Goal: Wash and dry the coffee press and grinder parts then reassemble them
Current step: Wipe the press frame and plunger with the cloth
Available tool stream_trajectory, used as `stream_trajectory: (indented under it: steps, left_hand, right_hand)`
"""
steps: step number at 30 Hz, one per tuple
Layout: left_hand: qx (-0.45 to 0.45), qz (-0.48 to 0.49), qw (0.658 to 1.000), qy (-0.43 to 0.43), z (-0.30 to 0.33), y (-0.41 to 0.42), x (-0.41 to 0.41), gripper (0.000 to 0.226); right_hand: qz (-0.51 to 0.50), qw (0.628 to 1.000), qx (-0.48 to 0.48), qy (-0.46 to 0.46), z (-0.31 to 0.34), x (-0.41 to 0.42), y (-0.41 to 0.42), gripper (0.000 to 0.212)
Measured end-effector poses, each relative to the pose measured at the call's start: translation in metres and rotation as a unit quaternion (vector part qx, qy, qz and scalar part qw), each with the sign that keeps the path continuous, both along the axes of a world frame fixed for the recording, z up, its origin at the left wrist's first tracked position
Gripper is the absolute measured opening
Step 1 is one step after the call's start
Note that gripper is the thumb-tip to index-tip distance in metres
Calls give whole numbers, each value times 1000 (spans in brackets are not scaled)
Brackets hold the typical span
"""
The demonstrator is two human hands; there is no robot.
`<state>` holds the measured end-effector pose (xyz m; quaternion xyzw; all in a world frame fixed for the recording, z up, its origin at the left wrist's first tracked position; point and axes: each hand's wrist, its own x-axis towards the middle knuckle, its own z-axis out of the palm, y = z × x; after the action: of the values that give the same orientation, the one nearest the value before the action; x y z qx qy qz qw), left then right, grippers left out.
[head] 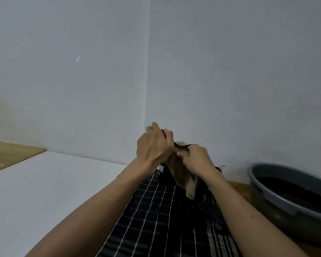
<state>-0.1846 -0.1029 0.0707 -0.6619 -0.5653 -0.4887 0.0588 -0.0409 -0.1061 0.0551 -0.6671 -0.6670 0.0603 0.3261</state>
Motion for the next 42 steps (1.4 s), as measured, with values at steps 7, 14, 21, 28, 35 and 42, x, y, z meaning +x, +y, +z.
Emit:
stream_trajectory:
  steps: [7,14,21,28,35,42]
  left_hand:
    - [34,18,998,40,-4,-12,7,30]
    - [-59,71,995,-32,17,3,2,42]
    - [-275,-37,947,-161,34,8,-15,44]
    - [-408,-202,837,-303,21,7,-14,28]
    - [-323,-173,871,-328,0,8,-10,23]
    - [-472,-276,624,-558,-6,30,-31,29]
  right_hand:
    - [-11,999,13,38,-3,-2,-1,20]
    - [-76,940,157,294,-8,8,-3,39]
    - [37,957,132,256,-21,11,-18,22]
    - [-80,986,131,65,-7,0,-6,11]
    - [-2,977,138,164,6,17,1,36]
    - [47,945,188,265,12,34,-10,24]
